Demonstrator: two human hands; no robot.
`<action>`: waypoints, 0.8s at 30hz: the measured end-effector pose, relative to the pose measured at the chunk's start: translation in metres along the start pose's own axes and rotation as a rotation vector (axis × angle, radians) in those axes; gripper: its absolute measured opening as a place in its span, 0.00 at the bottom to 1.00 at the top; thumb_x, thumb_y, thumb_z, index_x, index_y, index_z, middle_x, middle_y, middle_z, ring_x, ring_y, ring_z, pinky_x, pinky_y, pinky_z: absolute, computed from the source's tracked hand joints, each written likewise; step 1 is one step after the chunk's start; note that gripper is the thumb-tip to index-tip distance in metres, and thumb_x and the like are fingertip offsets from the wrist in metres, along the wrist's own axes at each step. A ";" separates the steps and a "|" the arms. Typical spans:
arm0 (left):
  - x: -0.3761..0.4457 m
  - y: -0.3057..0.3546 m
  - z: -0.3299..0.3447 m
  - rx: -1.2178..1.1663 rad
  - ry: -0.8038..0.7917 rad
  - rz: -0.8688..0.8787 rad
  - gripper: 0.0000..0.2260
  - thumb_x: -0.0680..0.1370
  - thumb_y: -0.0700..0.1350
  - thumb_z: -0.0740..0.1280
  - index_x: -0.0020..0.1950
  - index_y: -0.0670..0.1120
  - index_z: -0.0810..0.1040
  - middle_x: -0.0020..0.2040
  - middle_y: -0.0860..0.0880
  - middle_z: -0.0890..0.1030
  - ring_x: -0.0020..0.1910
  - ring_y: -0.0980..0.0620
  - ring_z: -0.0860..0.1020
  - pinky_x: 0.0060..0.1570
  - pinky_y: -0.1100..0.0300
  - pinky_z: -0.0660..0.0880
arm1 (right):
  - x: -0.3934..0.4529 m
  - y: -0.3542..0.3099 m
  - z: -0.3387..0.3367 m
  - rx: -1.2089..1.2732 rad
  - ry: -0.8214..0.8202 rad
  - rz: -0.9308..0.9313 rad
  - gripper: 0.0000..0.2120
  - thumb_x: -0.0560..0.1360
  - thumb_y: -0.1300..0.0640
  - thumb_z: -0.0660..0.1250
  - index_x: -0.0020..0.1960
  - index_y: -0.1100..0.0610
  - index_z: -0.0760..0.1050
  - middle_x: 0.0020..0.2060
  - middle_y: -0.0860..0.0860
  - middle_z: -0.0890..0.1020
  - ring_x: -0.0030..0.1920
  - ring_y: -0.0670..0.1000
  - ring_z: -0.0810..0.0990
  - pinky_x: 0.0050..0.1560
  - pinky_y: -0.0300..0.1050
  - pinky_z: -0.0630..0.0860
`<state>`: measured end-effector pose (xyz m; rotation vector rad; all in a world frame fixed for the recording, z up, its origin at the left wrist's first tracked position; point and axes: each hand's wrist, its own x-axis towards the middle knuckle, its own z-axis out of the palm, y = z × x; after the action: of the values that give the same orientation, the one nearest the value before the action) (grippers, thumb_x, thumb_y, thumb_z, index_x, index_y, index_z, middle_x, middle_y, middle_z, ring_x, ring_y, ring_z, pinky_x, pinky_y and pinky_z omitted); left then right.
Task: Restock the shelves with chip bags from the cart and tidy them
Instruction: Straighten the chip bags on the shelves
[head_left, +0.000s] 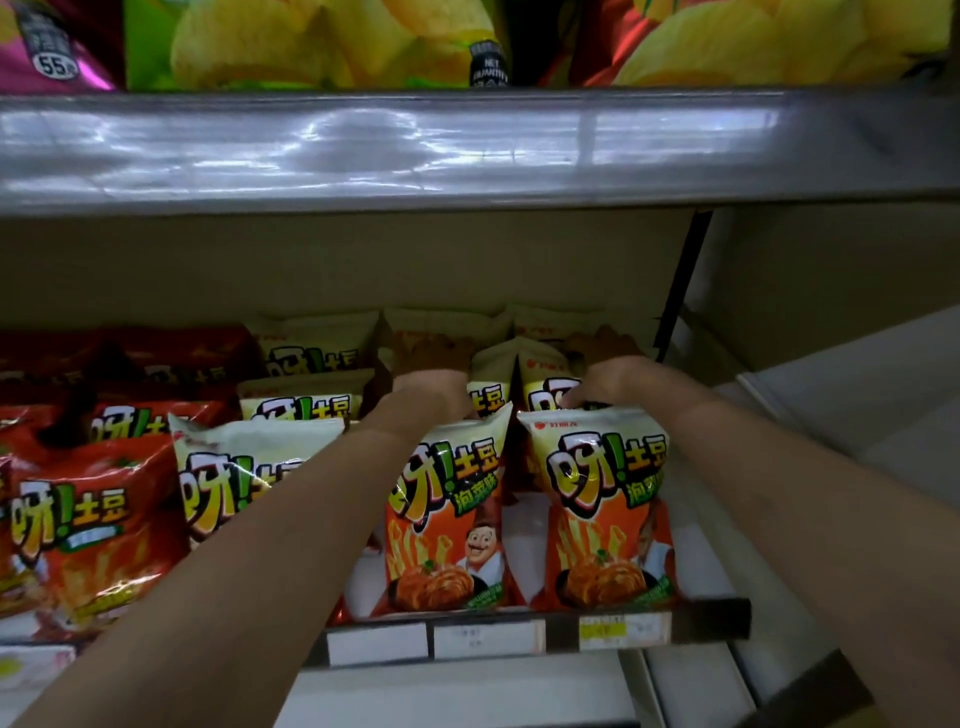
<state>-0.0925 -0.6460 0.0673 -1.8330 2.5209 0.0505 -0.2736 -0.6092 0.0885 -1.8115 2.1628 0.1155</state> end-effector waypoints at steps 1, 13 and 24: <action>-0.001 -0.001 0.000 0.007 0.023 0.009 0.37 0.71 0.57 0.73 0.74 0.50 0.59 0.71 0.41 0.63 0.72 0.39 0.60 0.72 0.44 0.57 | -0.004 0.000 -0.003 -0.013 -0.057 0.016 0.34 0.78 0.45 0.63 0.78 0.57 0.54 0.75 0.57 0.61 0.73 0.58 0.61 0.68 0.46 0.63; -0.077 -0.011 -0.017 0.132 -0.341 0.135 0.52 0.66 0.68 0.70 0.77 0.42 0.50 0.77 0.43 0.55 0.76 0.42 0.52 0.73 0.45 0.51 | -0.059 0.014 0.016 -0.156 -0.173 -0.060 0.51 0.67 0.37 0.73 0.79 0.50 0.47 0.78 0.55 0.49 0.77 0.60 0.42 0.73 0.62 0.53; -0.086 -0.005 0.003 0.119 -0.053 0.189 0.46 0.65 0.58 0.77 0.72 0.42 0.54 0.68 0.43 0.65 0.70 0.43 0.62 0.73 0.41 0.52 | -0.071 0.028 0.032 0.000 -0.012 -0.165 0.48 0.68 0.49 0.77 0.78 0.50 0.51 0.76 0.53 0.59 0.76 0.57 0.50 0.72 0.55 0.60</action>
<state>-0.0615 -0.5651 0.0681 -1.5280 2.5904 -0.0458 -0.2842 -0.5283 0.0748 -1.9746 1.9961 0.0880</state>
